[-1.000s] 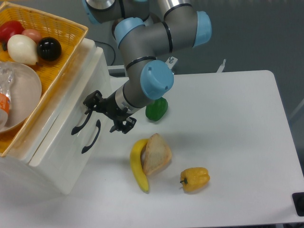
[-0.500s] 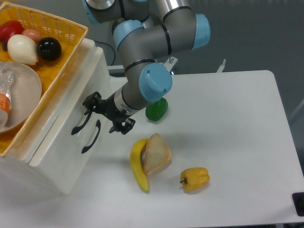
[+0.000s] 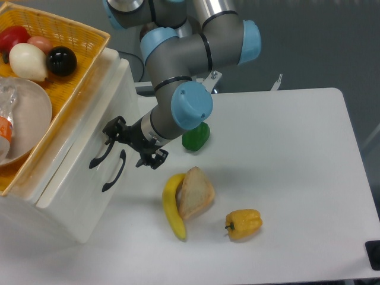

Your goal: Slide open the top drawer

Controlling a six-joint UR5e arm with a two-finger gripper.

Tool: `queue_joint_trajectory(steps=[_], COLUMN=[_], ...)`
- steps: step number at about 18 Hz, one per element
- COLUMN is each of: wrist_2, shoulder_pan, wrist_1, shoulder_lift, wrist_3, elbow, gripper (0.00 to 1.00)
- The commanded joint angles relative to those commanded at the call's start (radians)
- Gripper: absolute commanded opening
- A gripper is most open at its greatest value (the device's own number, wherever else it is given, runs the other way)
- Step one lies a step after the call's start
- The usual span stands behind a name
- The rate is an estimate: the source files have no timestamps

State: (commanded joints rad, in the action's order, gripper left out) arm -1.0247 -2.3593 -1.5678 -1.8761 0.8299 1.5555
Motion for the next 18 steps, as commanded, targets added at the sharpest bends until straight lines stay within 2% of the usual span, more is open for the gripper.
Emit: queue_joint_trajectory(steps=[8, 18], wrist_2=[-0.003, -0.083], shoulder_pan=[0.000, 0.002], wrist_1=[0.017, 0.045], shoulder_lift=[0.000, 0.006], wrist_3=[0.006, 0.015], elbow=[-0.003, -0.005], gripper=[1.00, 1.00])
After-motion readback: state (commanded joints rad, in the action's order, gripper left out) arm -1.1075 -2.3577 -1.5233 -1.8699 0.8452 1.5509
